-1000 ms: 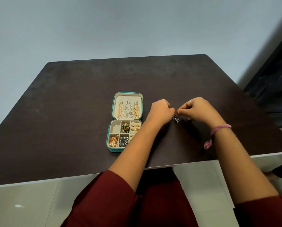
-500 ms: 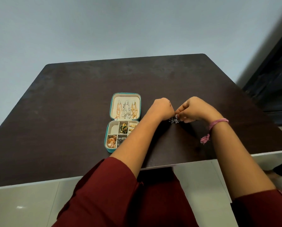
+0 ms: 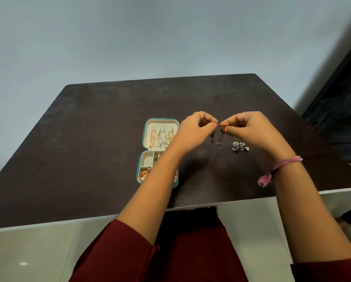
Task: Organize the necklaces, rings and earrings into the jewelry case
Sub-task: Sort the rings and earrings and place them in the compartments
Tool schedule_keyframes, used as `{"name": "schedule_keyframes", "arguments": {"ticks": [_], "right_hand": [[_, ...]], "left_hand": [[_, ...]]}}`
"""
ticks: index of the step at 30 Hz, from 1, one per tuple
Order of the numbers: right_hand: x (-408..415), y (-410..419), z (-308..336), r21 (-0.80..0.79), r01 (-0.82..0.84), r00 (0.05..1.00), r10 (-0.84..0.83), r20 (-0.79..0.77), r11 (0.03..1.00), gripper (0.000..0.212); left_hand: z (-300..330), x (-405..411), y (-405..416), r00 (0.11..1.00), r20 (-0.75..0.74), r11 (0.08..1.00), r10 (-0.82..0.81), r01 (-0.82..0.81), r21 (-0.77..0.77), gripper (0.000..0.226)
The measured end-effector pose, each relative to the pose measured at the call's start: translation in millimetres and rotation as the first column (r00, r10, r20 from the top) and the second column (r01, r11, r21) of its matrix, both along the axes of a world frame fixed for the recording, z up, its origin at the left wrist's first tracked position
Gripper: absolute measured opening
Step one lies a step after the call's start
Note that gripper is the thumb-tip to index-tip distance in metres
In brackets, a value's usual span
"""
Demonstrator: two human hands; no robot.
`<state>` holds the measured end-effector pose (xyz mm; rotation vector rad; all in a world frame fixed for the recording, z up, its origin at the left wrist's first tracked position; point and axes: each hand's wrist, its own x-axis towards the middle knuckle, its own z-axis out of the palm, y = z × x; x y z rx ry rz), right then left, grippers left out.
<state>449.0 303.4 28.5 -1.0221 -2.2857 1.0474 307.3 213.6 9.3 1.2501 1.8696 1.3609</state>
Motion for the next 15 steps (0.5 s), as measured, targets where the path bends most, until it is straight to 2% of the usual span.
{"name": "schedule_keyframes", "arguments": {"ticks": [7, 11, 15], "right_hand": [[-15, -26, 16, -0.070, -0.092, 0.959, 0.070, -0.273, 0.993, 0.012], [-25, -38, 18, -0.076, -0.118, 0.939, 0.087, -0.332, 0.990, 0.015], [-37, -49, 16, -0.128, -0.141, 0.920, 0.083, -0.384, 0.982, 0.016]], "left_hand": [[11, -19, -30, 0.990, 0.132, 0.993, -0.048, 0.033, 0.115, 0.018], [17, -28, -48, 0.983, 0.169, 0.987, -0.073, 0.046, 0.156, 0.021], [19, -40, -64, 0.987, 0.160, 0.986, -0.032, 0.005, 0.166, 0.019]]}}
